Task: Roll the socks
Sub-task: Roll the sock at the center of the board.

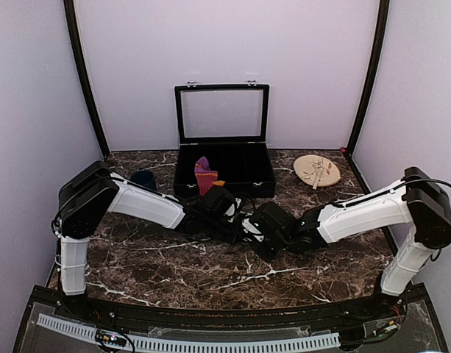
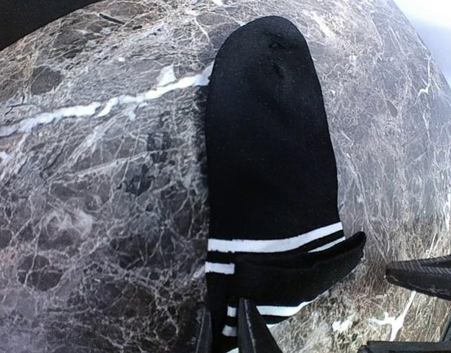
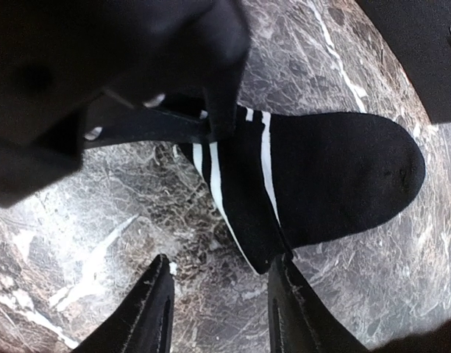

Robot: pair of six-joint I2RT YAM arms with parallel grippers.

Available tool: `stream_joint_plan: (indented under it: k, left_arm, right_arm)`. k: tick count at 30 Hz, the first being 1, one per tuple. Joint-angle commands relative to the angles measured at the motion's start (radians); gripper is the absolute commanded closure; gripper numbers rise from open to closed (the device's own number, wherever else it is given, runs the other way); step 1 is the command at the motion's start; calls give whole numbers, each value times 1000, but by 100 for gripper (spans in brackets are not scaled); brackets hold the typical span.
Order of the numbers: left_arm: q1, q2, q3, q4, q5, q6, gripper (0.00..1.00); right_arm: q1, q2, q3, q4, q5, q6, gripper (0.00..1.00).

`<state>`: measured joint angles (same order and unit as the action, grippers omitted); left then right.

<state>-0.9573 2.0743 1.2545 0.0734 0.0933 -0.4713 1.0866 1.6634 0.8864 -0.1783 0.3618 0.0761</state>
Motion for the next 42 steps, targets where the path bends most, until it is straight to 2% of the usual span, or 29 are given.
stream_joint_plan:
  k: [1, 5, 13, 33, 42]
  left_arm:
    - [1, 45, -10, -136, 31, 20, 85]
    - [2, 48, -9, -141, 34, 22, 85]
    - [6, 47, -7, -150, 44, 32, 85]
    - [28, 49, -3, -158, 94, 55, 85]
    - [32, 48, 11, -168, 103, 63, 84]
  right_arm:
    - [12, 21, 25, 15, 34, -44, 55]
    - [11, 35, 31, 18, 52, -70, 50]
    - [-1, 75, 34, 46, 80, -105, 49]
    - [-67, 117, 11, 82, 21, -152, 56]
    - [-80, 144, 20, 47, -27, -148, 64]
